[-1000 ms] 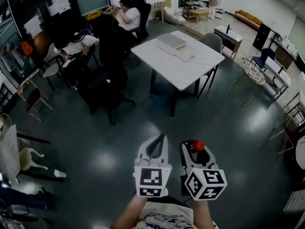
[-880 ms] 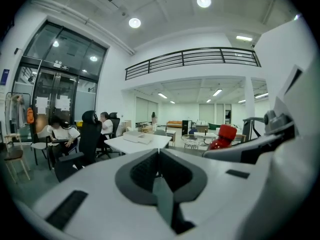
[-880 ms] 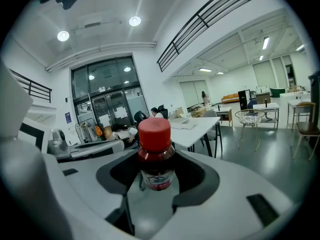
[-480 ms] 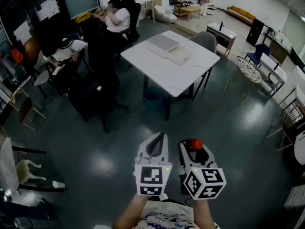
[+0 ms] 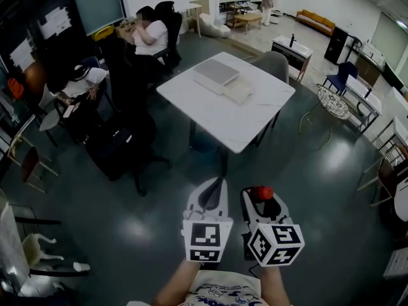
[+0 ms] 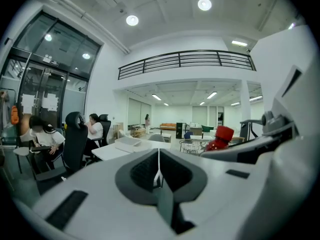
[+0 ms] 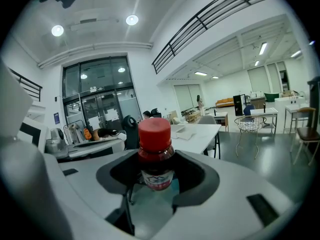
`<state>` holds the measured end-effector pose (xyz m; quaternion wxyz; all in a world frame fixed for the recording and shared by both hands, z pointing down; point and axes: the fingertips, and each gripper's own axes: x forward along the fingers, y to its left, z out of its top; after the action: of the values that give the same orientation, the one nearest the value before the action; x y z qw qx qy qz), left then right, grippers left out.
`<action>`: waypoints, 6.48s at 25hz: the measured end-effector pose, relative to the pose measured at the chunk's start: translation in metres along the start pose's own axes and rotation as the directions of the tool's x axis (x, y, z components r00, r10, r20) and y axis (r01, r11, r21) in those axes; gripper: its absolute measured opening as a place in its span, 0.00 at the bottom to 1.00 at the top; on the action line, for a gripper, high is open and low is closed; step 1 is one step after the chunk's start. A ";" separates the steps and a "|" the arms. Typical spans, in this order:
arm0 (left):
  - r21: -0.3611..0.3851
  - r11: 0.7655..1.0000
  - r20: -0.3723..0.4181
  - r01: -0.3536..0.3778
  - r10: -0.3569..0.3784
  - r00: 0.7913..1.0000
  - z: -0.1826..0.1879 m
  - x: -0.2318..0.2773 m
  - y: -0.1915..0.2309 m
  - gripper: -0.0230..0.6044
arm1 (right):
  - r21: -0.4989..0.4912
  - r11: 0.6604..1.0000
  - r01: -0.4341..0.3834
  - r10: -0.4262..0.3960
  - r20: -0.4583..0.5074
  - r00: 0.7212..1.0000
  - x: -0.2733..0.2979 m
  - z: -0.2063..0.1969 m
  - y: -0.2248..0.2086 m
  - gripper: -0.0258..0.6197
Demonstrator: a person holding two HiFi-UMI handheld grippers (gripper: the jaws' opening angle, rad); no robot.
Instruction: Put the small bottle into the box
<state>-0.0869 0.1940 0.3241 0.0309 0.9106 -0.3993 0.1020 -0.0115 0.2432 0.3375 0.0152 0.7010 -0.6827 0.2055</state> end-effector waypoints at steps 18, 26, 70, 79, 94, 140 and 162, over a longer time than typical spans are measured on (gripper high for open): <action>-0.002 0.998 -0.010 0.067 -0.067 0.998 0.006 0.078 0.055 0.07 | 0.019 0.998 0.067 -0.067 -0.002 0.998 0.084 0.020 -0.007 0.40; -0.015 0.998 -0.029 0.061 -0.062 0.998 0.005 0.113 0.060 0.07 | 0.016 0.998 0.063 -0.063 -0.026 0.998 0.113 0.028 -0.025 0.39; -0.040 0.994 -0.091 -0.105 0.101 0.991 0.041 0.351 0.117 0.07 | 0.011 0.998 -0.069 0.070 -0.095 0.993 0.335 0.123 -0.152 0.39; -0.045 0.994 -0.099 -0.098 0.094 0.991 0.044 0.385 0.138 0.07 | 0.011 0.998 -0.061 0.062 -0.109 0.992 0.370 0.131 -0.157 0.39; -0.039 0.999 -0.125 -0.033 0.028 0.992 0.053 0.468 0.176 0.07 | 0.029 0.999 -0.020 0.023 -0.118 0.993 0.454 0.157 -0.172 0.39; -0.153 0.965 -0.335 0.212 -0.252 0.908 -0.030 0.627 0.201 0.07 | 0.094 0.975 0.199 -0.162 -0.306 0.938 0.616 0.119 -0.243 0.39; -0.201 0.957 -0.398 0.209 -0.275 0.875 -0.063 0.657 0.197 0.07 | 0.112 0.968 0.223 -0.166 -0.380 0.910 0.657 0.091 -0.269 0.39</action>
<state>0.1922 -0.4043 0.5192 0.1984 0.9046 -0.2723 0.2610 0.2610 -0.3910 0.5271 0.1093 0.7138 -0.5764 0.3825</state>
